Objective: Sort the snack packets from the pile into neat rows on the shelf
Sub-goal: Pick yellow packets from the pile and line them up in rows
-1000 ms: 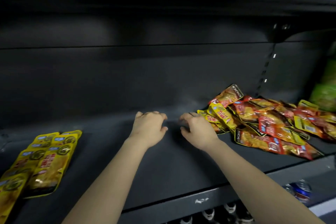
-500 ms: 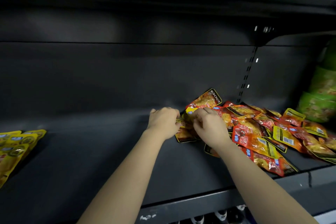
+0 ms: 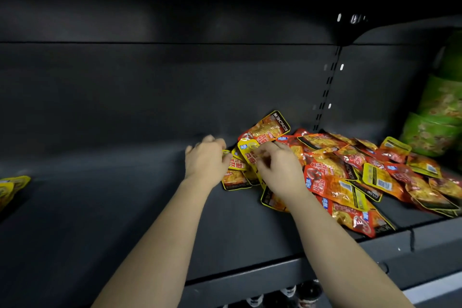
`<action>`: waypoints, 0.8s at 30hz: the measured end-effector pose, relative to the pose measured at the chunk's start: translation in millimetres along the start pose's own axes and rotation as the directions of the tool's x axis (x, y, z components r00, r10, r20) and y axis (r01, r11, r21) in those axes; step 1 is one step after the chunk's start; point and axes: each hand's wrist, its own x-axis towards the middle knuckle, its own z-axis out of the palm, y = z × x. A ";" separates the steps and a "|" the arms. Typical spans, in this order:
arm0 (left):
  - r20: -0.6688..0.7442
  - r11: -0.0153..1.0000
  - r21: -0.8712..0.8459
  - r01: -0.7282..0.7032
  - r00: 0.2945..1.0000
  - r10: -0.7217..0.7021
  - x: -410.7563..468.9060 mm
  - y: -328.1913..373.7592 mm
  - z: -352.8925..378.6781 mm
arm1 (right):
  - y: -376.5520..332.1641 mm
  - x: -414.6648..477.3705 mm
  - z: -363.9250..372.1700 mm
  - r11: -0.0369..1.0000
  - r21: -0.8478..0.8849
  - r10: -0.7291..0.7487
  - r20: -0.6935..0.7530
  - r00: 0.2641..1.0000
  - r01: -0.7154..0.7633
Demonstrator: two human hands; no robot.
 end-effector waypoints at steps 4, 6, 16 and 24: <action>0.075 0.995 0.014 0.099 0.992 -0.100 -0.2 -0.7 4.4 | 1.9 -1.5 0.4 0.999 0.032 -0.003 -0.006 1.000 0.003; 0.117 0.991 -0.057 0.120 0.987 -0.113 0.5 0.4 5.7 | 1.7 -1.8 0.7 0.999 0.036 -0.012 -0.006 1.000 0.013; -0.365 0.886 -0.452 -0.108 0.928 -0.073 3.9 1.5 -24.1 | -1.5 -0.5 0.1 0.985 0.161 -0.055 -0.038 0.998 0.061; -0.515 0.757 -0.546 -0.360 0.856 0.037 -10.5 13.1 -29.2 | -11.3 -3.3 -6.1 0.907 0.411 -0.087 -0.020 0.996 0.087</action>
